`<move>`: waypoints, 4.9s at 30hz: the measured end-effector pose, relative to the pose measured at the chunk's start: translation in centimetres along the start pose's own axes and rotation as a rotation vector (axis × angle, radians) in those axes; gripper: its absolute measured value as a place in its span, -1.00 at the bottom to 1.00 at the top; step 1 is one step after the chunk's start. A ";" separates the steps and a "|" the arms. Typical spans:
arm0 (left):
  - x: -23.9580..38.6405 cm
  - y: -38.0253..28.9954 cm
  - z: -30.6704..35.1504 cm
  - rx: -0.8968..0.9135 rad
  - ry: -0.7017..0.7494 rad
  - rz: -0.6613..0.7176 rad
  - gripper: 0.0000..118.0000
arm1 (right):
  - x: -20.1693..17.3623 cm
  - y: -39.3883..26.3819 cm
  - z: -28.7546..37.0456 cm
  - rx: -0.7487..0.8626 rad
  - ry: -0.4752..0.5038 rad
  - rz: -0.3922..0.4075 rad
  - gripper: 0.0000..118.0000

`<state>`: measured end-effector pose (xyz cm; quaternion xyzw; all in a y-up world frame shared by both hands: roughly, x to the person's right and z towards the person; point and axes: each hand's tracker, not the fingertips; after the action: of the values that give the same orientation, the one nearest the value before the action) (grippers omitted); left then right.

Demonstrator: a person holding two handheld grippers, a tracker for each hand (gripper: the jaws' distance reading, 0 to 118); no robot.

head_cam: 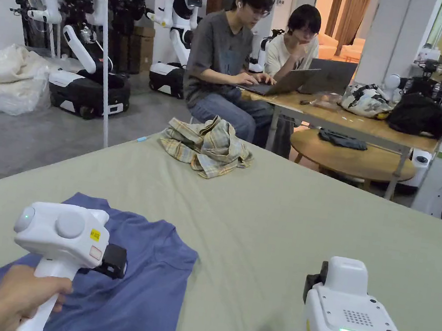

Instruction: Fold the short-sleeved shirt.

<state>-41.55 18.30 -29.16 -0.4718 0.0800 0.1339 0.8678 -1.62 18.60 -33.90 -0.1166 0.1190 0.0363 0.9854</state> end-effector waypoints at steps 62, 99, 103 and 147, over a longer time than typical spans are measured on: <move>55.1 -10.8 -2.3 0.064 -0.782 -0.702 -1.00 | 30.3 -4.7 18.8 -0.045 -0.632 -0.151 -1.00; 27.9 7.7 -7.9 -0.025 -0.335 -0.285 -0.01 | 24.8 -1.8 8.9 -0.113 -0.412 -0.161 -1.00; 29.5 7.0 -11.5 -0.106 -0.328 -0.262 0.15 | 25.3 -2.2 8.4 -0.135 -0.416 -0.168 -1.00; 29.4 1.0 -7.3 0.116 -0.277 -0.359 -1.00 | 37.9 -5.4 -4.0 -0.642 -0.314 -0.128 -1.00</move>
<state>-13.99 17.31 -41.75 -0.4048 -0.1174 0.0361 0.9061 34.78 14.09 -45.67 -0.4202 -0.0591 0.0275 0.9051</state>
